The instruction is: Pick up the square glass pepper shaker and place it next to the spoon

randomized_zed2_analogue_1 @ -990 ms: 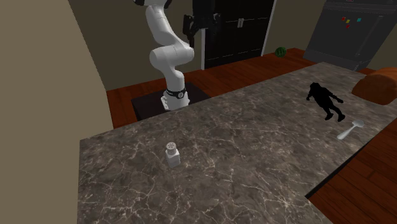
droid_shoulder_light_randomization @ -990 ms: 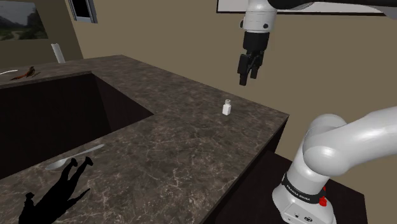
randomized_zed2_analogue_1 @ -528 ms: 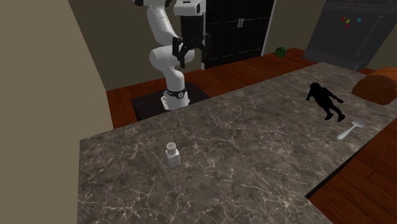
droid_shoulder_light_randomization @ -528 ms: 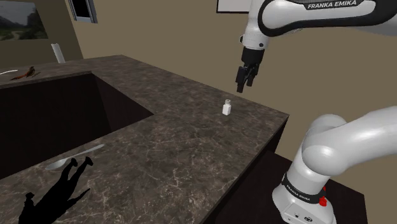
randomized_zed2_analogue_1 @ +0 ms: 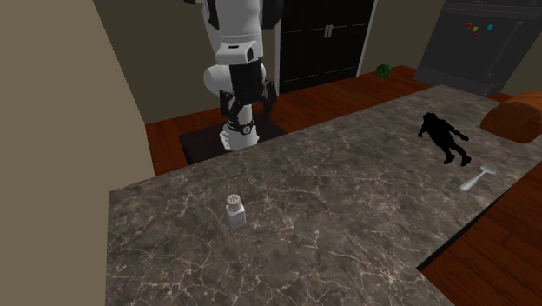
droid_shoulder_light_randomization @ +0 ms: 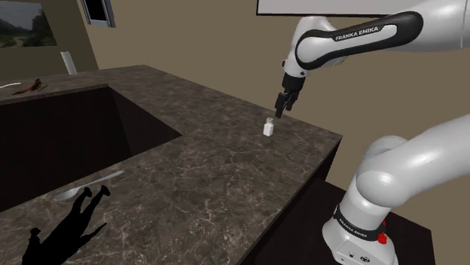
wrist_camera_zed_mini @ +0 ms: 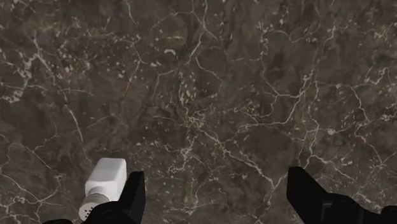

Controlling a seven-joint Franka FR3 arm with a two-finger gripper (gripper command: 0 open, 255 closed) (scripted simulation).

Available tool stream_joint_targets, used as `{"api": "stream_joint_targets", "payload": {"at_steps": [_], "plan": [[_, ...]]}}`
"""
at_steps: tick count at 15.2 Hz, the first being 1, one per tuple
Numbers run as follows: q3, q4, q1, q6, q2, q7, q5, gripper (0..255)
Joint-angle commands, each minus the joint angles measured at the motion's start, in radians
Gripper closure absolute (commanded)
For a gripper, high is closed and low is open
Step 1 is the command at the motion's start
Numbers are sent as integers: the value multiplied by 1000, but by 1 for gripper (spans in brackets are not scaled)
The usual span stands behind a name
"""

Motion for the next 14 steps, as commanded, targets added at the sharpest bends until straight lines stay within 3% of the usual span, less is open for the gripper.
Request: {"api": "stream_joint_targets", "payload": {"at_steps": [1, 8, 11, 14], "plan": [[-40, -9, -3, 80, 51, -35, -5, 0], [-197, 18, 28, 343, 282, -193, 51, 0], [-271, 55, 65, 441, 400, -295, 132, 0], [-345, 108, 114, 518, 529, -432, 270, 0]]}}
